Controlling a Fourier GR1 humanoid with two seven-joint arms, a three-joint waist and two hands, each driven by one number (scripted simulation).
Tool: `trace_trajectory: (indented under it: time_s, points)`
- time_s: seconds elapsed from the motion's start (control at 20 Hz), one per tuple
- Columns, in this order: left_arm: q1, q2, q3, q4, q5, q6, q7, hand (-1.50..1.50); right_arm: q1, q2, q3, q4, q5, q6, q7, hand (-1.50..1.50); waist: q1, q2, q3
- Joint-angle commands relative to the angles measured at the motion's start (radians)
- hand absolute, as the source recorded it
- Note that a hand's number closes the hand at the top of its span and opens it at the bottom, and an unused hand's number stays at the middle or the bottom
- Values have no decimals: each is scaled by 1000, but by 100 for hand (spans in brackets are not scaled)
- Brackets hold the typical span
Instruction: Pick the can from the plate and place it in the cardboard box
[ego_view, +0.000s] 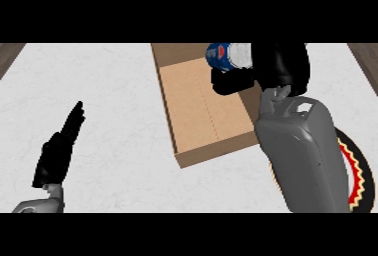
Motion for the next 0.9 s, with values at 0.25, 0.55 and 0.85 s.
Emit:
trace_trajectory:
  time_s: [0.25,0.55,0.85]
  points:
    - [-11,-7,-17,-1,-1,-20,10,0,-189,1,-6,547,-53,-235,-71,150,22,6,0]
    - [0,-30,-34,-17,-12,-8,-1,0,-250,1,-23,789,-149,-377,-69,-150,26,7,0]
    - [-3,4,-3,-20,6,-34,6,0,-319,1,-36,1022,-226,-564,-225,-150,38,11,0]
